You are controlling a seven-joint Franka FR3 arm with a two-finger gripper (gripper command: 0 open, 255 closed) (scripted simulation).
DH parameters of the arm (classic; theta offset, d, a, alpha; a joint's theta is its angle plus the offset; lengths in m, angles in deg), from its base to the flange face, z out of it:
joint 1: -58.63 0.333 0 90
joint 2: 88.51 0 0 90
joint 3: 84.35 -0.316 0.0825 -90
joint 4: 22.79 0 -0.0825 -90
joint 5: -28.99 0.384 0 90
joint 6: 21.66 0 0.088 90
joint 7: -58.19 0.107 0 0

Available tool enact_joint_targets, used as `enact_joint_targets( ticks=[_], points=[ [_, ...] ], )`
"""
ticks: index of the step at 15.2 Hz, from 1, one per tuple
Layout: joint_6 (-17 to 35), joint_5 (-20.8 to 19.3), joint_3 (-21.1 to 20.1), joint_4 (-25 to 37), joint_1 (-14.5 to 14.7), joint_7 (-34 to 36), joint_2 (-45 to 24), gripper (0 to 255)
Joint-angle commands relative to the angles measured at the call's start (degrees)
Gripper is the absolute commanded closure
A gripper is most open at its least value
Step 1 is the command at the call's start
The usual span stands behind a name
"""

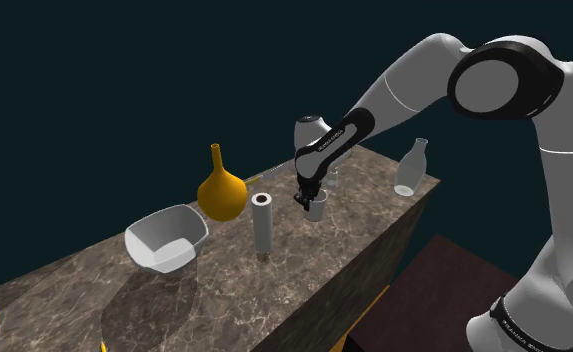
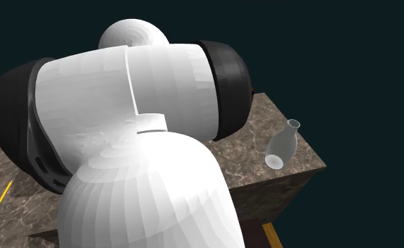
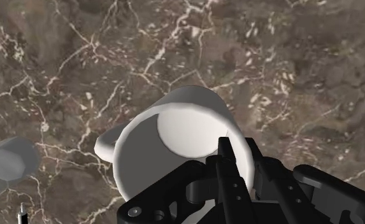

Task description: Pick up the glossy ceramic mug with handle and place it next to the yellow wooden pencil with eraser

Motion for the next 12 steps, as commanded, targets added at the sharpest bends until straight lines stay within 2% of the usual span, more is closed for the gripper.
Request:
enact_joint_targets(
  ticks=[1, 12],
  points=[
    [0.0, 0.0, 0.0, 0.0, 0.0, 0.0, 0.0, 255],
    [-5.0, 0.0, 0.0, -0.1, 0.1, -0.2, 5.2, 255]
  ],
)
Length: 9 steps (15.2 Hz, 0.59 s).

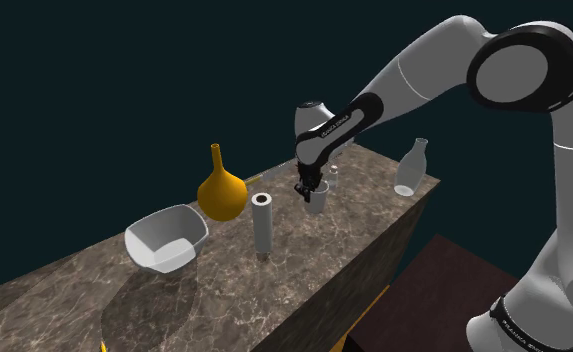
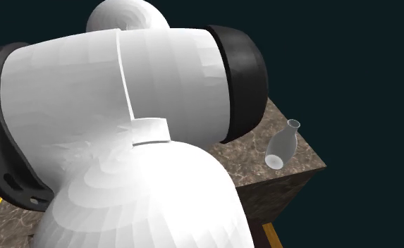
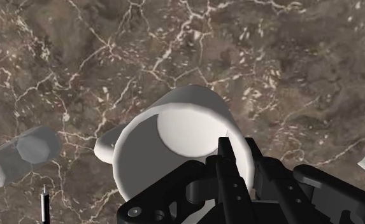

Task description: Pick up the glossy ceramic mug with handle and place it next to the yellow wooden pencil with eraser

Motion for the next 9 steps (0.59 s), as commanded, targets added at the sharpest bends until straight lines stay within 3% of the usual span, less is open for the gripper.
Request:
enact_joint_targets(
  ticks=[1, 9],
  points=[
    [-1.2, 0.0, 0.0, 0.2, 0.0, -0.1, 1.0, 255],
    [-6.0, 0.0, 0.0, 1.0, 0.0, -0.3, 5.0, 255]
  ],
)
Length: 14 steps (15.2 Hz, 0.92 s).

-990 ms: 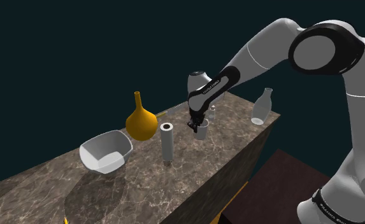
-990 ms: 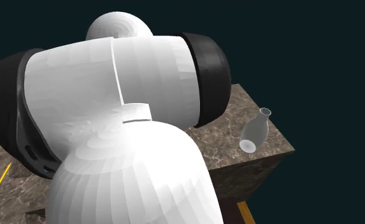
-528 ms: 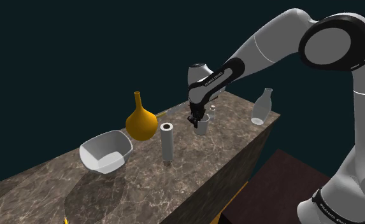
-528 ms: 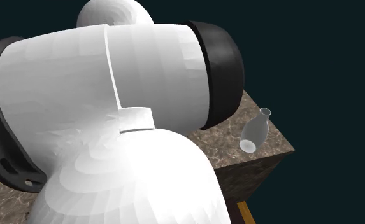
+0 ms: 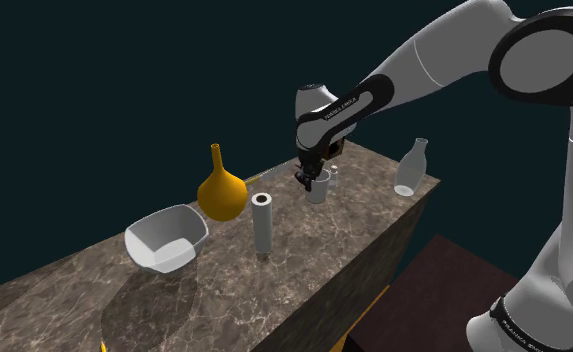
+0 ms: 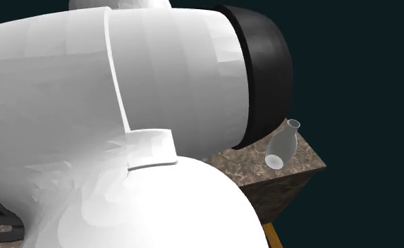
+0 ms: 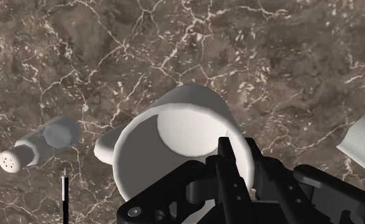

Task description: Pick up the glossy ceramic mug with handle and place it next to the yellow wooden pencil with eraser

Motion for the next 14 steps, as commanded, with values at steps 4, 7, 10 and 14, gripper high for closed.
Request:
enact_joint_targets(
  ticks=[4, 7, 10, 14],
  points=[
    [-3.0, 0.0, 0.0, 0.8, 0.0, -0.1, 2.2, 255],
    [-5.0, 0.0, 0.0, 1.5, 0.1, -0.2, 3.5, 255],
    [-6.9, 0.0, 0.0, 2.2, 0.1, -0.2, 4.7, 255],
    [-9.6, 0.0, 0.0, 3.5, 0.1, -0.3, 6.1, 255]
  ],
)
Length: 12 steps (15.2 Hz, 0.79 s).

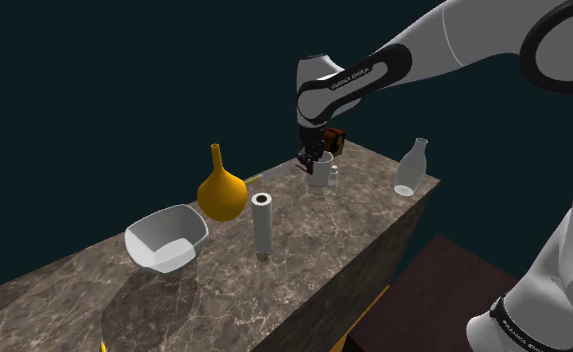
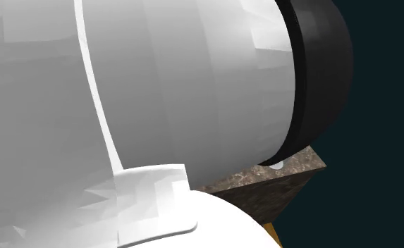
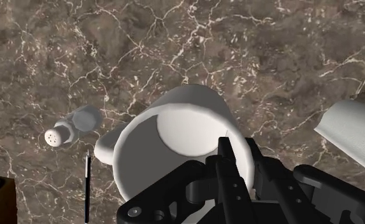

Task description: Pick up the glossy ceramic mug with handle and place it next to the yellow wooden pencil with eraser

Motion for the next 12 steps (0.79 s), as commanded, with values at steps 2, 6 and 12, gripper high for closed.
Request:
enact_joint_targets(
  ticks=[2, 6, 12],
  points=[
    [-1.0, -0.1, -0.5, -0.1, 0.9, 1.4, 1.0, 255],
    [-0.9, -0.4, -2.3, -1.5, 4.1, 6.5, 2.1, 255],
    [-1.3, -0.8, -5.0, -1.5, 9.0, 14.2, 2.2, 255]
  ],
)
